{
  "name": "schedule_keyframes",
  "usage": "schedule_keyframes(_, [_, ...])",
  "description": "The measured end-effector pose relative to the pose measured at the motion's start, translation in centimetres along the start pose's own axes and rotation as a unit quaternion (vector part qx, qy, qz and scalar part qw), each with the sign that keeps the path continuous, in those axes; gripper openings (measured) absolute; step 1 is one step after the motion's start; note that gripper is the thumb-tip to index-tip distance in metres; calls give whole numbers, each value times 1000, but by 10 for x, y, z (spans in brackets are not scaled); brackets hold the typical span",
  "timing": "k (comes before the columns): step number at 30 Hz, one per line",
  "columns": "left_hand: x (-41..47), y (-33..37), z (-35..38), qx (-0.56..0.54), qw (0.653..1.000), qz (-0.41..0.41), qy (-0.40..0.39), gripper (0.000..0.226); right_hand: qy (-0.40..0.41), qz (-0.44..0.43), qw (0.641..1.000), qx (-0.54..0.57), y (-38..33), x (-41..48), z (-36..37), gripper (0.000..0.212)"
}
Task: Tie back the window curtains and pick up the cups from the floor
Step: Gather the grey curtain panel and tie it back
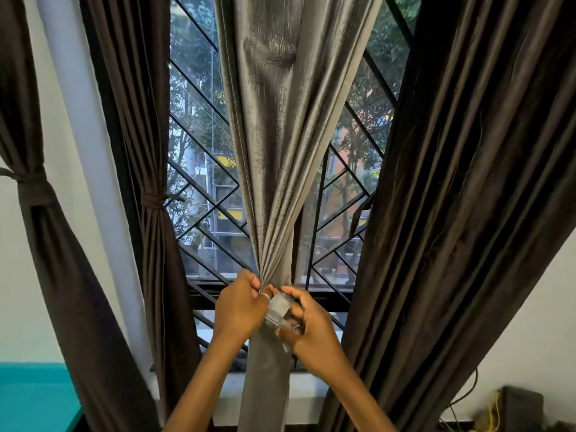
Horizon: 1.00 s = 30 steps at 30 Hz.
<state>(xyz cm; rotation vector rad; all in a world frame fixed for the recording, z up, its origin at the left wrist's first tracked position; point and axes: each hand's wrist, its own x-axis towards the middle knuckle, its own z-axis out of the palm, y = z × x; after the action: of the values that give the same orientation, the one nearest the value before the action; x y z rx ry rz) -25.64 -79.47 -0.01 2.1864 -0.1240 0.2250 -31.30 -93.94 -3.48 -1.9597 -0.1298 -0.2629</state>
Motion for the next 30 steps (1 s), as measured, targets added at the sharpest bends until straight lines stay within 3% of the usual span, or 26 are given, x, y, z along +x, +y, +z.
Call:
schedule_keyframes(8, [8, 17, 0, 60, 994, -61, -63, 26, -45, -17, 998, -35, -6, -5, 12, 69])
schedule_keyframes(14, [6, 29, -3, 100, 991, -73, -57, 24, -5, -2, 1000, -16, -6, -8, 21, 75])
schedule_keyframes(17, [6, 33, -12, 133, 988, -57, -60, 28, 78, 17, 997, -4, 6, -14, 33, 60])
schedule_keyframes(21, [-1, 41, -16, 164, 983, -51, -57, 39, 30, 33, 998, -35, 6, -18, 52, 31])
schedule_keyframes(27, [-26, 59, -18, 207, 978, 1, 16, 34, -24, -42, 974, -223, 8, -10, 60, 19])
schedule_keyframes(30, [-26, 66, -22, 231, 973, 11, -11, 52, -30, -84, 958, -274, 12, -7, 61, 17])
